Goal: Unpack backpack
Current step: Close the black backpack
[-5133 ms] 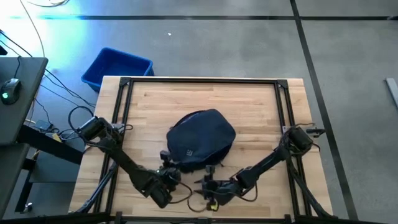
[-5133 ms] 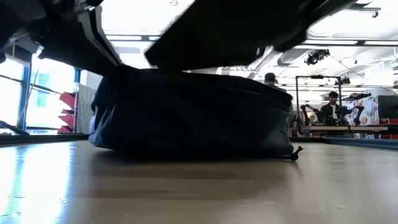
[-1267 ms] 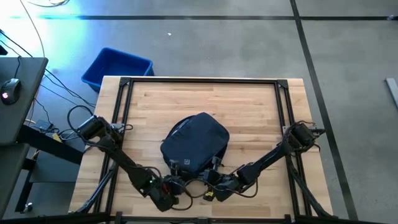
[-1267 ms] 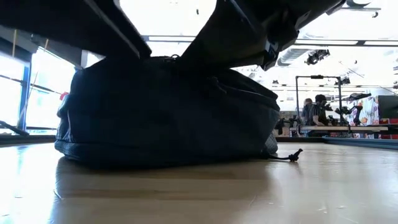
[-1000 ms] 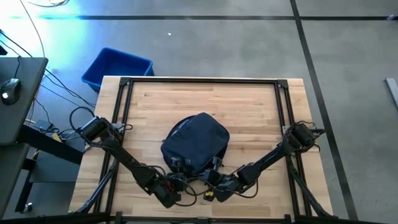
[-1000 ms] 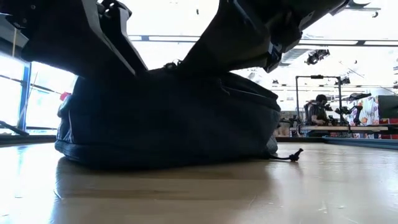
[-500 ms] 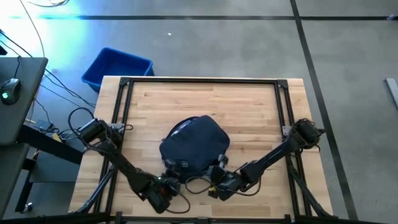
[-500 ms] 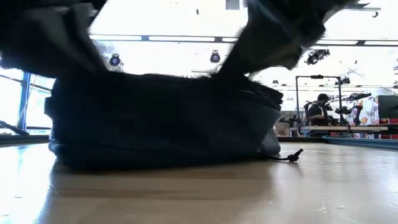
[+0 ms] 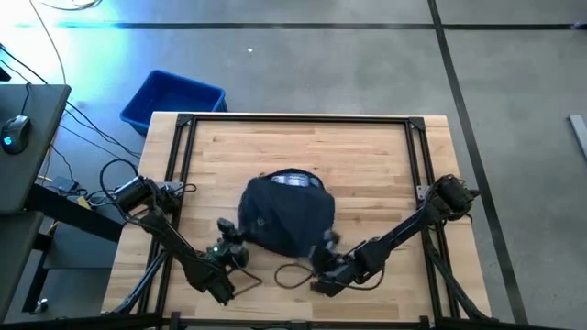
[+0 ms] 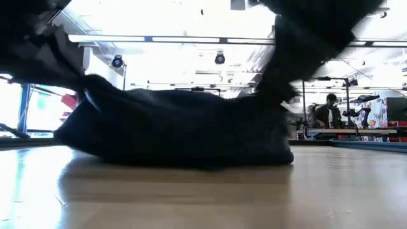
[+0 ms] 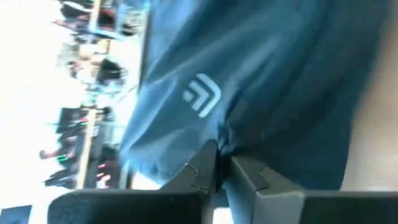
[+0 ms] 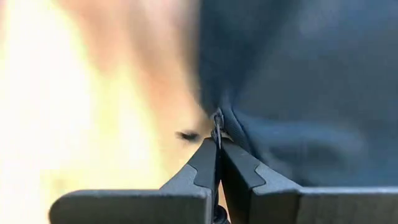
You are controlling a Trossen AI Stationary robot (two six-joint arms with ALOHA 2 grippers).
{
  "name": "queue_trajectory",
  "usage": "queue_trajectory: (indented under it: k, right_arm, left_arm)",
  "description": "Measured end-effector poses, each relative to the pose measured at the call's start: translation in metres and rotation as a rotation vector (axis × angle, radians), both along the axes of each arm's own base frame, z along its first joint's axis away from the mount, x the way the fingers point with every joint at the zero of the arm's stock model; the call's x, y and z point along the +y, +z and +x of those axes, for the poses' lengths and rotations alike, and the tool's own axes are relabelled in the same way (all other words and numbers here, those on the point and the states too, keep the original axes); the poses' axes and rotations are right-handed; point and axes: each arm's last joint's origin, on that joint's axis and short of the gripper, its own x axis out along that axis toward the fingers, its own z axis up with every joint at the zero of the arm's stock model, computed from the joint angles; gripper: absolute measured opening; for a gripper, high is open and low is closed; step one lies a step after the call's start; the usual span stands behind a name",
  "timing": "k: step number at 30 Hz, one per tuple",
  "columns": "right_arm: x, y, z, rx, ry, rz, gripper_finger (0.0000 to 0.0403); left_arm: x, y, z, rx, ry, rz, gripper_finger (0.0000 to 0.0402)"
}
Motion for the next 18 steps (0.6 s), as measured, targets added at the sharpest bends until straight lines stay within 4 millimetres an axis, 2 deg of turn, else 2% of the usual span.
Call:
queue_trajectory:
  k: [3,6,9,13,16,18]
  right_arm:
    - [0.01,0.012,0.015,-0.19,0.103,0.008,0.0]
    - [0.013,0.015,0.017,-0.225,0.122,0.009,0.0]
    - [0.015,0.011,0.014,-0.202,0.123,-0.003,0.0]
    - [0.015,0.008,0.012,-0.186,0.095,0.007,0.0]
    - [0.015,0.008,0.012,-0.19,0.088,0.001,0.0]
    - [0.014,0.009,0.013,-0.196,0.083,-0.001,0.0]
  left_arm:
    - [0.008,0.009,-0.001,0.038,0.071,-0.008,0.0035]
    - [0.007,0.021,-0.004,0.012,0.107,-0.06,0.0075]
    - [-0.007,0.036,-0.002,-0.071,0.04,-0.106,0.0111]
    - [-0.036,0.045,0.006,-0.128,-0.123,-0.135,0.0141]
    - [-0.053,0.048,0.019,-0.173,-0.22,-0.194,0.0152]
    - [-0.057,0.047,0.034,-0.188,-0.267,-0.273,0.0154]
